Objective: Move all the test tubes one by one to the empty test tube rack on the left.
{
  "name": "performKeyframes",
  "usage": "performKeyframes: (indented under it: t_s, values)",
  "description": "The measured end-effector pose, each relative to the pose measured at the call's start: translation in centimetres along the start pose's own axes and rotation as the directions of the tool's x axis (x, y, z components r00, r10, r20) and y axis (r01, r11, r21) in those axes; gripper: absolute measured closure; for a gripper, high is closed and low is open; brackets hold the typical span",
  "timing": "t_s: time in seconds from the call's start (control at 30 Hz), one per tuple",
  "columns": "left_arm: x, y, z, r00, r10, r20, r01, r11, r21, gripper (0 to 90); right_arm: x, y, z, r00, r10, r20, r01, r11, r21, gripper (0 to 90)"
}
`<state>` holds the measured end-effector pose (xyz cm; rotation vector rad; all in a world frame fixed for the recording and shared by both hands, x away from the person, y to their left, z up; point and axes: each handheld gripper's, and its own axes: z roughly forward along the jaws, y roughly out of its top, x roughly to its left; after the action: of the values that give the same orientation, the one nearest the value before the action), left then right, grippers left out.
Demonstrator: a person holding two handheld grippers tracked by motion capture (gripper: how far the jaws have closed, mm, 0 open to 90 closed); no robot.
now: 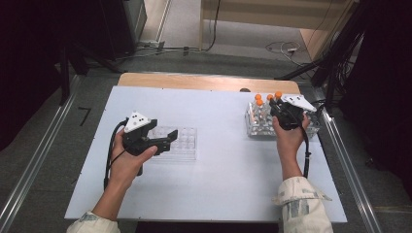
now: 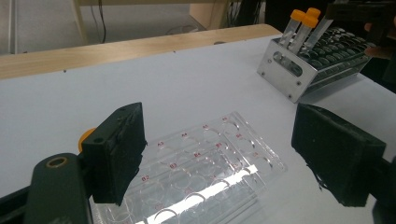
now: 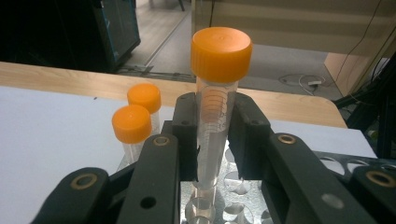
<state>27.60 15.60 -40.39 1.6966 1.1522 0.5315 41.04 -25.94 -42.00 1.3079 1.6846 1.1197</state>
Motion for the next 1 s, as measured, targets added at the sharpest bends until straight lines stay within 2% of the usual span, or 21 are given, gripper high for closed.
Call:
performKeyframes:
  t_s: [0.27, 0.53, 0.67, 0.77, 1.0]
  values:
    - [-0.2, 0.1, 0.2, 1.0, -0.002, 0.001, 0.002, 1.0, 0.0, 17.8, 0.2, 0.9, -2.2, 0.9996, -0.013, -0.025, 0.012, 1.0, -0.027, 71.0]
    - [-0.8, 0.4, 0.4, 0.9999, 0.01, 0.014, -0.01, 0.9999, -0.004, 17.8, 2.1, 1.2, -4.6, 0.9947, -0.033, -0.098, 0.031, 0.999, -0.021, 71.0]
    - [-1.2, 0.5, 0.8, 0.9995, 0.019, 0.025, -0.02, 0.9998, 0.007, 17.7, 3.3, 0.6, -5.4, 0.9878, -0.058, -0.145, 0.059, 0.998, 0.0, 71.0]
    - [-1.7, 0.5, 1.3, 0.999, 0.026, 0.037, -0.027, 0.9995, 0.017, 16.7, 4.3, 0.2, -5.8, 0.9812, -0.06, -0.183, 0.063, 0.998, 0.006, 71.0]
    - [-3.0, 0.8, 2.7, 0.996, 0.053, 0.072, -0.055, 0.9981, 0.028, 16.7, 6.9, -0.8, -6.1, 0.9635, -0.094, -0.251, 0.1, 0.995, 0.012, 70.9]
